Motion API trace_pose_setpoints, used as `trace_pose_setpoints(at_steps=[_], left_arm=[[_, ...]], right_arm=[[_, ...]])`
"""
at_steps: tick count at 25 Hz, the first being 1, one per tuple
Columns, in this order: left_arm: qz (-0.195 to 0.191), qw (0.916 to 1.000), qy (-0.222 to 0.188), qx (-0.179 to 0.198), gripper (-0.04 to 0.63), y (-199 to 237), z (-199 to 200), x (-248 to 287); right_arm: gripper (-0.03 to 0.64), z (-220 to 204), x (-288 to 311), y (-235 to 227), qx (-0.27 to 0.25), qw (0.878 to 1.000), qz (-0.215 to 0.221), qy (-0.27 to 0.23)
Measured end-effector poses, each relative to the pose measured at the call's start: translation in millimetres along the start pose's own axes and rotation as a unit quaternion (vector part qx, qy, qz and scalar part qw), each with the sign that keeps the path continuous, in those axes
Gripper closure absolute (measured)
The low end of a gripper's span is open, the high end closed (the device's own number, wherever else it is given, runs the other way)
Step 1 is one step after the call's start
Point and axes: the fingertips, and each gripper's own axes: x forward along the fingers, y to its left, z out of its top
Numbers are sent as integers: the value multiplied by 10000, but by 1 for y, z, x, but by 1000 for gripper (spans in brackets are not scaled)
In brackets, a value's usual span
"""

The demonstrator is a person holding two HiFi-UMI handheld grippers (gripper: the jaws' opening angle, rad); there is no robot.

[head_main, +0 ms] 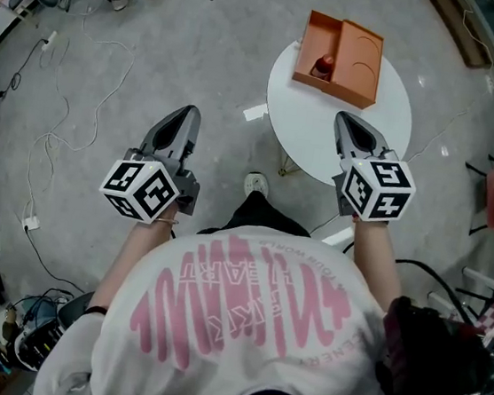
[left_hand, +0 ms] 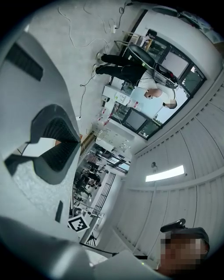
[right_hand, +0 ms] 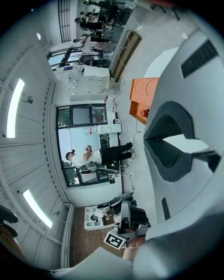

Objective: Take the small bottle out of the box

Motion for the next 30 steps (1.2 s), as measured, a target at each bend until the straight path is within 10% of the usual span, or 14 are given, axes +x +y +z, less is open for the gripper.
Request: trace_pose_setpoints(at_steps=[30], left_arm=[[950, 9937, 582, -152, 589, 44, -21, 111]], right_arm=[[614, 4, 168, -136, 402, 9964, 338, 672]])
